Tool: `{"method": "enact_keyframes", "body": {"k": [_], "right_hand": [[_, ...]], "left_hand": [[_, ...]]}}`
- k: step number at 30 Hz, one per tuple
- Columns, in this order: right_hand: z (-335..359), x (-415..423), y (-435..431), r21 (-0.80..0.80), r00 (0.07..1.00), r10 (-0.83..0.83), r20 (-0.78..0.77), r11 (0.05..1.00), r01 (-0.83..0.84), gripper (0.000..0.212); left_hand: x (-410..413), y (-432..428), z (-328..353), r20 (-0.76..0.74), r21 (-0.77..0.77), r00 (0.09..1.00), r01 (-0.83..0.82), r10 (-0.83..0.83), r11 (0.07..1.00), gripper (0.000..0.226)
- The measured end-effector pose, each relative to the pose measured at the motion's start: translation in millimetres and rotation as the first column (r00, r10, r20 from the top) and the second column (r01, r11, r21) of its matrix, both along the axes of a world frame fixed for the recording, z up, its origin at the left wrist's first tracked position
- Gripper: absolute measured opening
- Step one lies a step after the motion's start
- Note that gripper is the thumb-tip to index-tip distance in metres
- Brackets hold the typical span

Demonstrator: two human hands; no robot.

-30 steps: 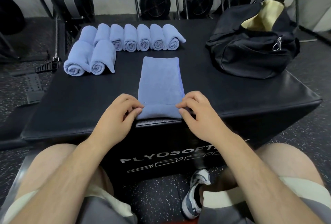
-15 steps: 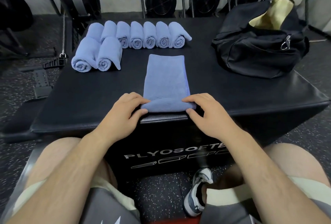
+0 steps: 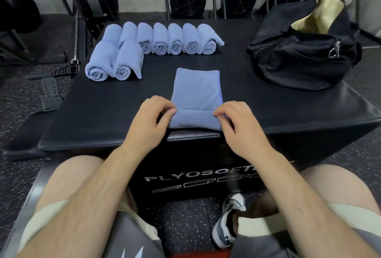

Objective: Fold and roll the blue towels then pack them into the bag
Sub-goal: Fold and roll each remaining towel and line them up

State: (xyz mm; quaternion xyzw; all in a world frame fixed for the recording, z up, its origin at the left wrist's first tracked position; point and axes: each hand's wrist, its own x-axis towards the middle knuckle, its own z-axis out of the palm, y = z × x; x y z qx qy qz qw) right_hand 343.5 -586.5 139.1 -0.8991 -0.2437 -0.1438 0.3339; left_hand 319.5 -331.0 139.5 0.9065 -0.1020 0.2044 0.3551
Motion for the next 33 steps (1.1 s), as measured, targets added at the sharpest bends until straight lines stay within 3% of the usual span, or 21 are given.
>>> {"method": "enact_keyframes", "body": {"k": [2,6,10,13,17,20,22,24,26,29,31,33], "right_hand": [[2,0,-4,-0.035,0.999,0.037,-0.034,0.999,-0.038,0.019],[3,0,-12,-0.118,0.987,0.057,-0.151,0.99,-0.076,0.043],[10,0,-10,-0.083,0.977,0.032,-0.211,0.995,-0.051,0.033],[20,-5,-10,0.003,0.938,-0.004,-0.347,1.0,0.005,0.018],[17,-3,-4,0.007,0.912,-0.06,-0.405,0.998,0.068,0.023],[11,2,3,0.016,0.948,-0.084,-0.308,0.996,0.093,0.015],[9,2,4,0.044,0.989,-0.04,-0.14,0.998,0.046,0.017],[7,2,1,0.021,0.999,0.04,0.024,0.999,-0.04,0.016],[6,2,-3,-0.012,0.995,0.092,-0.024,0.996,-0.093,0.014],[6,4,-10,-0.121,0.972,0.08,-0.223,0.987,-0.11,0.043],[7,4,-11,-0.171,0.97,0.089,-0.227,0.977,-0.13,0.053],[11,4,-9,-0.131,0.971,0.093,-0.218,0.984,-0.123,0.047]], "left_hand": [[-1,5,-1,-0.019,0.032,0.999,0.033,-0.033,0.999,0.004],[-2,18,-2,-0.173,0.134,0.98,0.122,-0.098,0.983,0.039],[-3,15,2,-0.168,0.093,0.981,0.118,-0.102,0.989,0.027],[-9,13,4,-0.277,-0.003,0.953,0.13,-0.125,0.992,0.016],[-7,9,1,-0.366,-0.057,0.922,0.114,-0.127,0.992,0.051],[-3,3,-2,-0.287,-0.068,0.954,0.07,-0.087,0.995,0.032],[-3,-3,-2,-0.111,-0.072,0.99,0.082,-0.089,0.994,0.009],[-1,-6,0,0.047,0.02,0.991,0.121,-0.122,0.992,0.012],[0,-4,0,0.082,0.1,0.987,0.127,-0.136,0.987,0.012],[-2,4,-3,-0.059,0.159,0.989,0.146,-0.138,0.976,0.038],[-3,6,-4,-0.134,0.162,0.982,0.158,-0.137,0.974,0.052],[-3,5,-1,-0.126,0.157,0.984,0.147,-0.127,0.977,0.048]]}}
